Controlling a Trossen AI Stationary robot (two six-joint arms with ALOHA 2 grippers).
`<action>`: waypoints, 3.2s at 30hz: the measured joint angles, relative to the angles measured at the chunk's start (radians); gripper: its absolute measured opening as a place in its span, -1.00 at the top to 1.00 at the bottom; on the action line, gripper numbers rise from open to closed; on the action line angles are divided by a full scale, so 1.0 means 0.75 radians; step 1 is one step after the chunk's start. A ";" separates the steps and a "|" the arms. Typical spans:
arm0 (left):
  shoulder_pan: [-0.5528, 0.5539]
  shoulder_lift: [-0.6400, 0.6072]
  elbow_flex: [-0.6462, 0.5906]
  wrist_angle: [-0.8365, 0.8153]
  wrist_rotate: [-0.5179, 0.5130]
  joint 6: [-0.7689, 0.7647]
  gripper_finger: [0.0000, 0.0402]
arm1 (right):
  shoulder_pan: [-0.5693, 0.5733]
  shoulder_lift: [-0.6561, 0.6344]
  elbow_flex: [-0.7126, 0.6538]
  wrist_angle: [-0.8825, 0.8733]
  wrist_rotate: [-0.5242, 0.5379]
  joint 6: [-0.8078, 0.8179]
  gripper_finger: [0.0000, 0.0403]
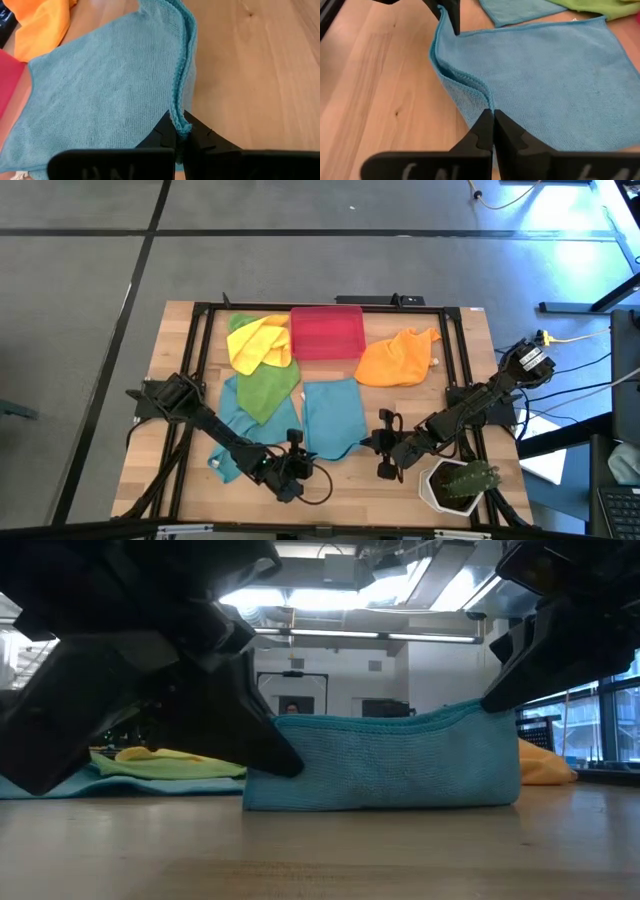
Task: Roll microfiber towels into tight, uniform cylinder then place into a basket
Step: Fold the right blue microfiber towel
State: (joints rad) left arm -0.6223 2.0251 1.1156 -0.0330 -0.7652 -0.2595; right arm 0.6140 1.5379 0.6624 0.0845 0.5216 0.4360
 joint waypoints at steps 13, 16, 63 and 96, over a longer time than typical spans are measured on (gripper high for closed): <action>-0.036 0.001 0.000 0.007 -0.001 -0.001 1.00 | 0.010 0.000 0.000 0.001 -0.037 0.041 0.98; -0.034 0.001 0.000 0.011 -0.002 -0.001 1.00 | 0.012 0.000 0.000 0.001 -0.037 0.039 0.98; -0.021 -0.001 0.000 0.027 0.013 -0.029 1.00 | 0.013 0.000 -0.001 0.000 -0.082 0.023 0.98; 0.076 -0.346 0.002 -0.255 0.306 0.106 1.00 | -0.003 -0.060 0.195 -0.401 0.112 -0.130 0.96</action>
State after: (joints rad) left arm -0.5650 1.7657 1.1169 -0.2239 -0.5357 -0.1803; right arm 0.6115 1.4933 0.8089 -0.2164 0.6055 0.3385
